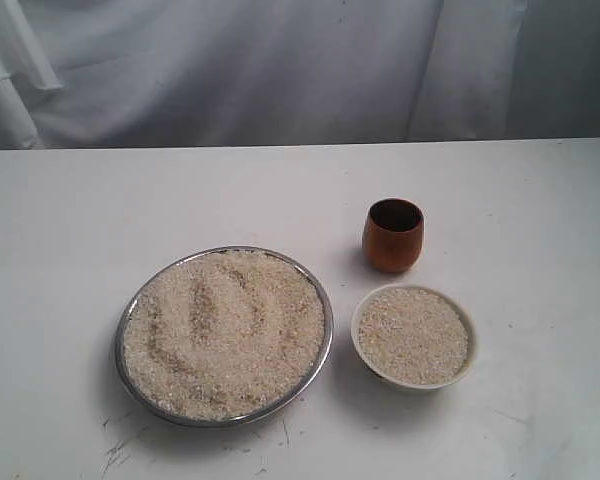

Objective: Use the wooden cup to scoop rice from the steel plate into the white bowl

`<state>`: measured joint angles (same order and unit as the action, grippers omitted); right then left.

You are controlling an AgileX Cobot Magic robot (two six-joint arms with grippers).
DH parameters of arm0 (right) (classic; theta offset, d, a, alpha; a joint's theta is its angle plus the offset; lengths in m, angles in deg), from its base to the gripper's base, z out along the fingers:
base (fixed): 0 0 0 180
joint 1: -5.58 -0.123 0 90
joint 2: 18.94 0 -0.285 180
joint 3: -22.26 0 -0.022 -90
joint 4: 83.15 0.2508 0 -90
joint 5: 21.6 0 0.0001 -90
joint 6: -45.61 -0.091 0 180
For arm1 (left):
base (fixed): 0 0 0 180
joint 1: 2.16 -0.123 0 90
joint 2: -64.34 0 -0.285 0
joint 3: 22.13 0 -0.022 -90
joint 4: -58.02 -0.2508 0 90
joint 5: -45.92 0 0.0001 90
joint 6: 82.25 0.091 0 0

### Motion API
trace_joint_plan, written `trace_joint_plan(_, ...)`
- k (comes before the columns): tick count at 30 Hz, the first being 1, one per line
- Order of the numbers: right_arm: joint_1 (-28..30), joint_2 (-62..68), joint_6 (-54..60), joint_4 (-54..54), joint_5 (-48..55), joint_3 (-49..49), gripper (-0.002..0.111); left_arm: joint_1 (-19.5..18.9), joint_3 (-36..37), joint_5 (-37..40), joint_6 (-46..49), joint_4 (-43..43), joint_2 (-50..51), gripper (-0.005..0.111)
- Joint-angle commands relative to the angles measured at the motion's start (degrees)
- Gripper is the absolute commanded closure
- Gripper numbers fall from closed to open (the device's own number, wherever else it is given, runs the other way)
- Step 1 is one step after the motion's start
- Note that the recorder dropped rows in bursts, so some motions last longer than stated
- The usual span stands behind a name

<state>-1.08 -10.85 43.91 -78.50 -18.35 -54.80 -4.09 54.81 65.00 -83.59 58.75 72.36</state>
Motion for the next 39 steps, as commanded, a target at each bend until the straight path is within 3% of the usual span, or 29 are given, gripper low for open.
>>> trace_joint_plan(1, 0.3, -0.3, -6.7, 16.4, -23.3, -0.2, 0.108, 0.2, 0.3, -0.8, 0.0, -0.1, -0.2, 0.107)
trace_joint_plan(6, 0.3, 0.0, -12.5, 17.2, -29.5, -0.2, 0.108, 0.2, 0.3, -0.8, 0.0, -0.1, -0.2, 0.107)
trace_joint_plan(11, 0.3, 15.8, -3.0, 15.0, -33.5, 12.0, 0.108, 0.2, 0.3, -0.8, 0.0, -0.1, -0.2, 0.107)
trace_joint_plan(15, 0.3, 38.5, -3.7, -0.4, -34.4, 28.9, 0.108, 0.2, 0.3, -0.8, 0.0, -0.1, -0.2, 0.107)
trace_joint_plan(20, 0.3, 58.0, -21.4, -26.1, -35.8, 40.9, 0.108, 0.2, 0.3, -0.8, 0.0, -0.1, -0.2, 0.107)
trace_joint_plan(24, 0.4, 71.8, -29.8, -42.3, -47.4, 42.2, 0.108, 0.2, 0.3, -0.8, 0.0, -0.1, -0.2, 0.107)
trace_joint_plan(39, 0.4, 103.4, -21.1, -49.4, -60.4, 42.0, 0.108, 0.2, 0.3, -0.8, 0.0, -0.1, -0.2, 0.107)
